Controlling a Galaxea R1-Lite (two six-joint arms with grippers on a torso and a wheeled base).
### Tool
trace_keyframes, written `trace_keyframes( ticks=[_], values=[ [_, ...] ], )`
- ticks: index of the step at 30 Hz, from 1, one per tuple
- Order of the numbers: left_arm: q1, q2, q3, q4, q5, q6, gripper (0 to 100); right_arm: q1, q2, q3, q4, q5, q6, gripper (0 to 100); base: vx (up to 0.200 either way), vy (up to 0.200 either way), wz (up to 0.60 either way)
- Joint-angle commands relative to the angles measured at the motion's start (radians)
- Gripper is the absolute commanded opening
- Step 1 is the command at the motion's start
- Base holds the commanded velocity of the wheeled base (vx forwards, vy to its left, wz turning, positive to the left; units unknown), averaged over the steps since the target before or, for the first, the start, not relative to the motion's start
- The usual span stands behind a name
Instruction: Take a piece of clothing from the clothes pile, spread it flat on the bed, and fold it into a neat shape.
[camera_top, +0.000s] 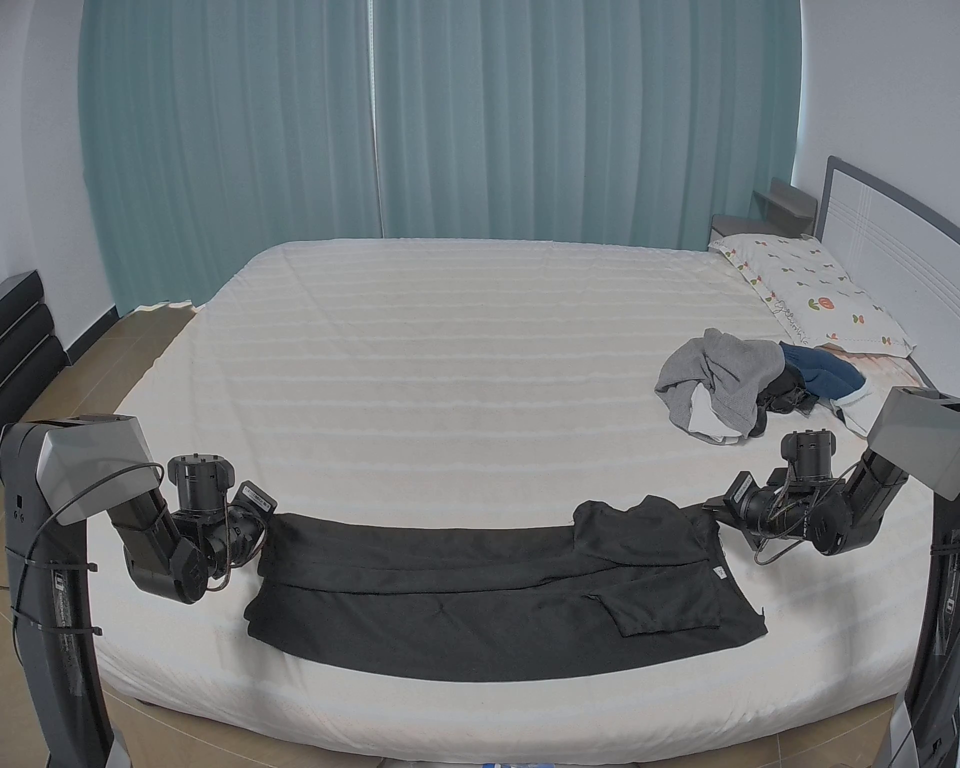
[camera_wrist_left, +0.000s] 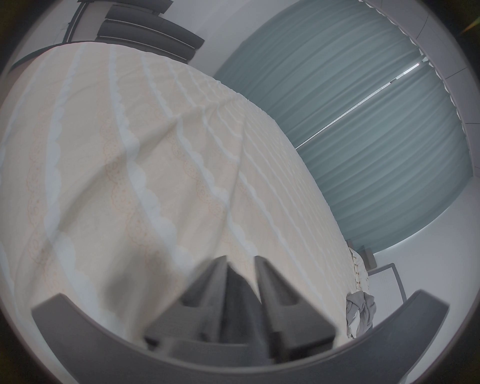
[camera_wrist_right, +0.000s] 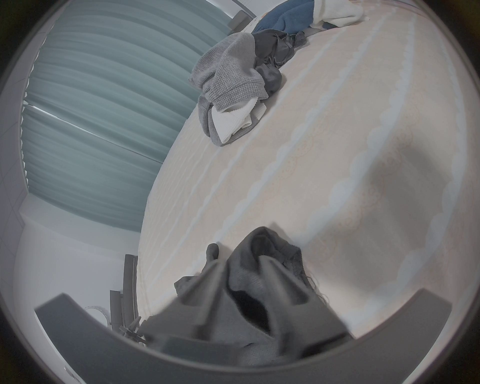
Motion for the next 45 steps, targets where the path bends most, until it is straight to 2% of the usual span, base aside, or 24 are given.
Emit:
trace_keyframes(
  ticks=[1, 7, 9, 13, 14, 15, 16, 30, 33, 36, 37, 40, 45],
  values=[
    [0.0, 0.001, 0.003, 0.0, 0.0, 0.0, 100, 0.004, 0.001, 0.006, 0.0, 0.003, 0.001, 100, 0.0, 0.0, 0.0],
    [0.006, -0.01, 0.021, 0.001, 0.0, 0.0, 100, 0.001, -0.033, 0.037, -0.002, 0.006, 0.006, 100, 0.0, 0.0, 0.0],
    [0.011, -0.067, 0.093, 0.003, -0.018, 0.002, 100, -0.005, -0.067, 0.069, -0.005, 0.006, 0.021, 100, 0.0, 0.0, 0.0],
    [0.006, -0.122, 0.208, -0.002, -0.105, 0.063, 100, -0.005, -0.07, 0.084, -0.005, 0.006, 0.032, 100, 0.0, 0.0, 0.0],
    [0.006, -0.122, 0.208, -0.002, -0.105, 0.063, 100, -0.005, -0.07, 0.084, -0.005, 0.006, 0.032, 100, 0.0, 0.0, 0.0],
    [0.003, -0.139, 0.251, -0.002, -0.141, 0.112, 100, -0.005, -0.073, 0.092, -0.005, 0.006, 0.033, 100, 0.0, 0.0, 0.0],
    [0.002, -0.141, 0.258, -0.002, -0.144, 0.122, 100, -0.005, -0.073, 0.092, -0.005, 0.006, 0.033, 100, 0.0, 0.0, 0.0],
    [-0.025, -0.128, 0.192, -0.029, -0.09, 0.14, 100, 0.009, -0.077, 0.106, -0.005, 0.006, 0.033, 100, 0.0, 0.0, 0.0],
    [-0.026, -0.128, 0.195, -0.08, -0.113, 0.148, 100, 0.012, -0.076, 0.106, -0.005, 0.006, 0.033, 100, 0.0, 0.0, 0.0],
    [-0.026, -0.107, 0.193, -0.121, -0.153, 0.183, 100, 0.013, -0.076, 0.107, -0.005, 0.006, 0.032, 100, 0.0, 0.0, 0.0],
    [-0.026, -0.095, 0.201, -0.143, -0.165, 0.221, 100, 0.019, -0.074, 0.107, -0.005, 0.006, 0.033, 100, 0.0, 0.0, 0.0],
    [-0.028, -0.088, 0.216, -0.147, -0.168, 0.272, 100, 0.025, -0.074, 0.107, -0.005, 0.006, 0.032, 100, 0.0, 0.0, 0.0],
    [-0.031, -0.084, 0.221, -0.149, -0.168, 0.278, 100, 0.039, -0.077, 0.113, -0.007, 0.006, 0.032, 100, 0.0, 0.0, 0.0]
  ],
)
